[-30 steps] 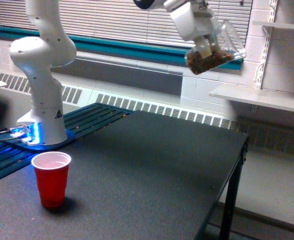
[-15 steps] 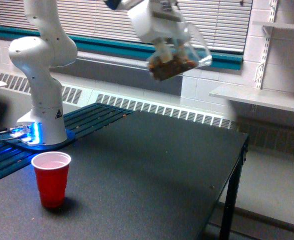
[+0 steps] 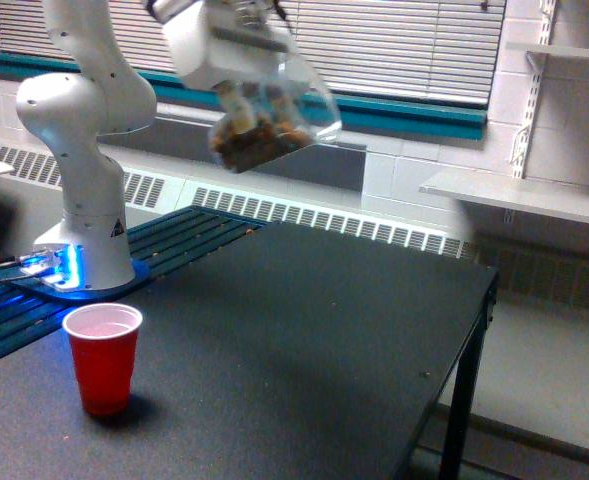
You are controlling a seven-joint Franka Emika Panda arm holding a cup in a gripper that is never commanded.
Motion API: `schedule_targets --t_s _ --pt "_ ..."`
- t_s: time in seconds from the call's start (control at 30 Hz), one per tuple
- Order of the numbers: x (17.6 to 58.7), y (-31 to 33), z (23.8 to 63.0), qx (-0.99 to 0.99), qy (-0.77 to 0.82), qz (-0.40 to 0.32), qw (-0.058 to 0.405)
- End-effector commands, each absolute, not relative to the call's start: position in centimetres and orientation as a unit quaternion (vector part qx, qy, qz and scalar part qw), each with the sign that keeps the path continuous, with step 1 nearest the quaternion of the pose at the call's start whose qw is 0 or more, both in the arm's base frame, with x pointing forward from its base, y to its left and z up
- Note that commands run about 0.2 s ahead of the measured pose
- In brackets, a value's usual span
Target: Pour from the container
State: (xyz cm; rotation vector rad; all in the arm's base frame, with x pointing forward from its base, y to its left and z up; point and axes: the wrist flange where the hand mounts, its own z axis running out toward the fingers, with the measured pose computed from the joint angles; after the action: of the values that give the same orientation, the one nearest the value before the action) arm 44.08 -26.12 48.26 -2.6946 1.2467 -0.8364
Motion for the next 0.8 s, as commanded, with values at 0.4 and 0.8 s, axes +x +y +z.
schedule_targets --t_s 0.4,0.8 --pt "36.7 -29.9 46.1 -0.895 0.376 -0.239 -0.020" --pt "33.5 -30.6 44.3 -0.905 0.369 -0.211 -0.033"
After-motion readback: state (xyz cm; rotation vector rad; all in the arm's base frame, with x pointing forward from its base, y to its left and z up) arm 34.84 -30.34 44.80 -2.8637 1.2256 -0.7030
